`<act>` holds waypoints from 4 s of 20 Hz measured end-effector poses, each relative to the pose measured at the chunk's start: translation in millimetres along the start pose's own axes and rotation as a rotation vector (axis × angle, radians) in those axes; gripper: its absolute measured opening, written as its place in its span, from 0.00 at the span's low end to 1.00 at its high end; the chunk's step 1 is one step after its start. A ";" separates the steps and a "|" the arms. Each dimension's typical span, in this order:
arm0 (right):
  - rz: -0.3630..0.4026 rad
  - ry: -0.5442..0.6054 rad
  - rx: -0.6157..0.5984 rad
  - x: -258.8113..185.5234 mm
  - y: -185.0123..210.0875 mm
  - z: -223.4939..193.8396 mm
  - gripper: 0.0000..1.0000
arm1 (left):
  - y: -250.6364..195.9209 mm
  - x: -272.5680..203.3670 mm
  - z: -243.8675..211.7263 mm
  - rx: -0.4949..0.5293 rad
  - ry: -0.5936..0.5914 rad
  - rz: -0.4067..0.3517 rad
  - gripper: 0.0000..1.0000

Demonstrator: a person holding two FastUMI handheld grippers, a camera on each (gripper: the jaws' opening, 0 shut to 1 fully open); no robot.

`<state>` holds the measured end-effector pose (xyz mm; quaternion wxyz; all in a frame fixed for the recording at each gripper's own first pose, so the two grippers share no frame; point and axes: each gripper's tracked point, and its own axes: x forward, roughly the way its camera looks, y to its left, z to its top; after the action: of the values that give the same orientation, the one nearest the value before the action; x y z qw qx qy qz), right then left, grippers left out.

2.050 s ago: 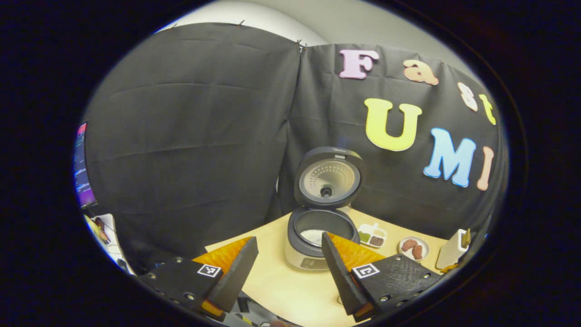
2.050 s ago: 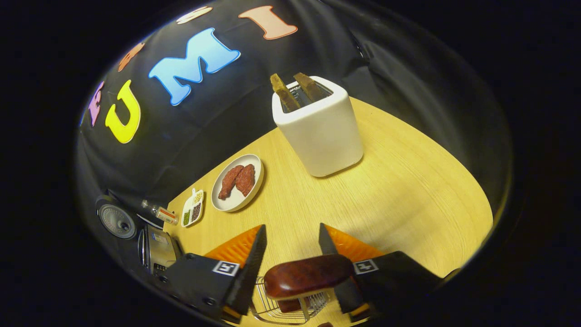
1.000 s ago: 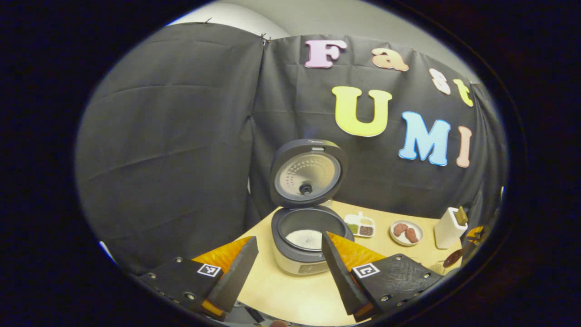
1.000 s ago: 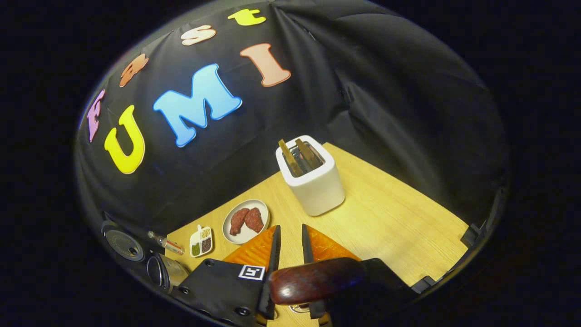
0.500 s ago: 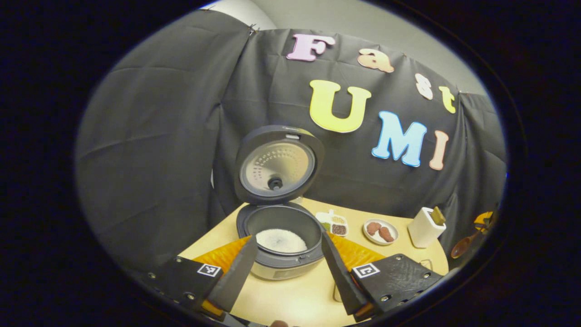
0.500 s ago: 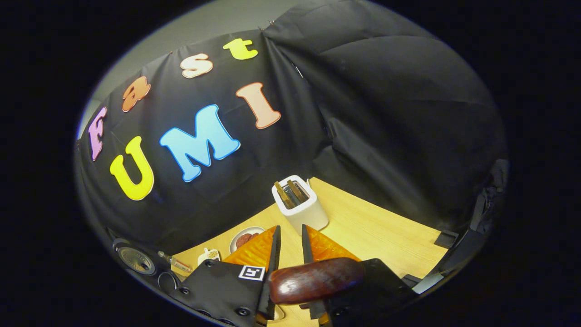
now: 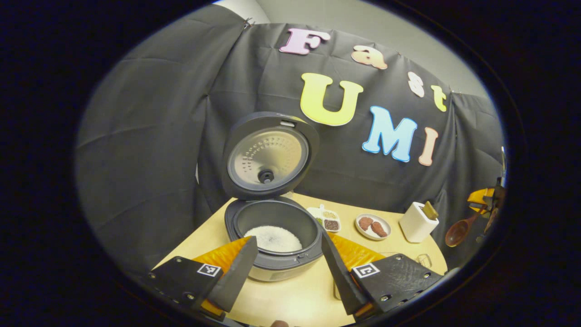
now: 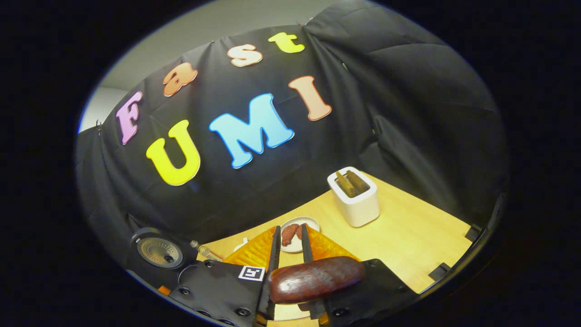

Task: Close the left gripper, press the button to open the rice cooker; take a wooden spoon from the chopstick holder with the right hand, scoop a spoonful of rice and pour it into the rice cooker, then put the wooden spoon back into the chopstick holder.

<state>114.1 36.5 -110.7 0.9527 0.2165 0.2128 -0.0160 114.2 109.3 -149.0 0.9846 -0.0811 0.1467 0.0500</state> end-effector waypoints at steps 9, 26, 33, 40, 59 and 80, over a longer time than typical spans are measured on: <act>0.129 0.193 -0.232 48.6 63.9 -99.5 0.27 | 30.1 -10.8 -40.8 0.015 0.070 0.026 0.89; 0.051 0.460 -0.283 81.8 40.7 -256.6 0.27 | 56.7 -38.0 -75.0 -0.024 0.131 0.089 0.89; 0.054 0.555 -0.124 83.9 67.5 -278.8 0.28 | 49.7 -46.4 -67.7 -0.024 0.102 0.078 0.84; 0.073 0.617 0.077 79.3 76.9 -273.1 0.27 | 44.0 -53.6 -58.0 0.006 0.081 0.062 0.89; 0.011 0.477 0.613 59.9 1.9 -151.9 0.27 | 44.8 -39.3 -45.3 0.055 0.079 0.080 0.84; 0.392 0.530 0.618 94.1 205.1 -89.3 0.27 | 103.5 -51.5 -59.4 -0.009 0.057 0.204 0.89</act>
<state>189.2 265.5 -139.1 0.7411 0.5236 0.3894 0.1580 35.8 196.7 -204.8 0.9694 -0.0714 0.1819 0.1484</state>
